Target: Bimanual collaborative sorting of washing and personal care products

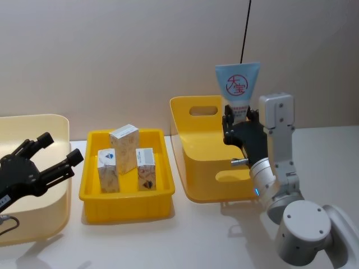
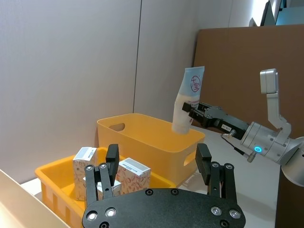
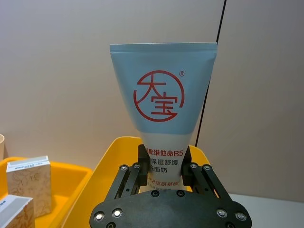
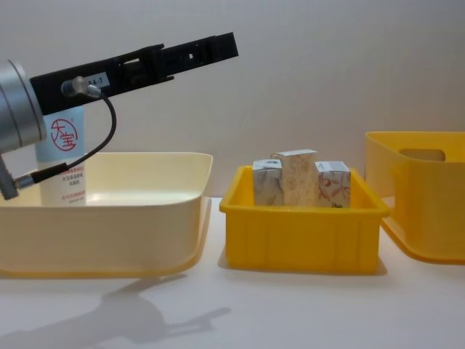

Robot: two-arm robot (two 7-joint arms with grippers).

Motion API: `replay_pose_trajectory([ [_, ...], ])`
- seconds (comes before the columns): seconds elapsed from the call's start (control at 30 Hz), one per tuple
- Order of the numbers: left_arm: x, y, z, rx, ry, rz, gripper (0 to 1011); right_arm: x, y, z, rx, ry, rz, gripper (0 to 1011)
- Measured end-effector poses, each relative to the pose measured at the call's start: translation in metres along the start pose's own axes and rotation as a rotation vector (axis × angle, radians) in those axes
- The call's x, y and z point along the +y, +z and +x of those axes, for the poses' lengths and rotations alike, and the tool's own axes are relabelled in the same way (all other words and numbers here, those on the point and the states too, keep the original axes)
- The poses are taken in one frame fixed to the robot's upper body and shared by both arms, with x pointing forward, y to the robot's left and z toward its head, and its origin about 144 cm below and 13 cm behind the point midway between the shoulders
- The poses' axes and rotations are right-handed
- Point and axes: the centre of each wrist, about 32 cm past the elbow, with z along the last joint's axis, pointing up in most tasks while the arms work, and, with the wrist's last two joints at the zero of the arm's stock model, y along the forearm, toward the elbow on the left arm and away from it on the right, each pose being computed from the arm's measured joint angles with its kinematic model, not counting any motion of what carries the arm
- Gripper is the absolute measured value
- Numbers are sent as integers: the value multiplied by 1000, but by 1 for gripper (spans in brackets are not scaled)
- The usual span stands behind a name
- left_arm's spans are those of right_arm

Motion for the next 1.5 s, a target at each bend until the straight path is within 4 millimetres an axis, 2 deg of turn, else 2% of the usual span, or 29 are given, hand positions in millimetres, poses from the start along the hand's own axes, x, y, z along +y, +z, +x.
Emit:
replay_pose_trajectory([
  [0.47,0,0,0,0,0,0,1002,-1,-5,-5,4,-6,-64,385],
  [0.57,0,0,0,0,0,0,1002,-1,-6,-6,4,-7,-69,449],
  [0.73,0,0,0,0,0,0,1002,-2,-7,-6,4,-8,-79,645],
  [0.83,0,0,0,0,0,0,1002,-2,-7,-7,4,-9,-82,699],
  [0.87,0,0,0,0,0,0,1002,-2,-7,-7,5,-9,-83,754],
  [0.97,0,0,0,0,0,0,1002,-2,-7,-7,5,-9,-85,818],
  [1.03,0,0,0,0,0,0,1002,-2,-8,-7,5,-10,-87,903],
  [1.13,0,0,0,0,0,0,1002,-2,-8,-7,5,-10,-88,964],
  [1.2,0,0,0,0,0,0,1002,-2,-8,-7,5,-10,-90,1001],
  [1.5,0,0,0,0,0,0,1003,-2,-8,-8,5,-10,-92,1001],
])
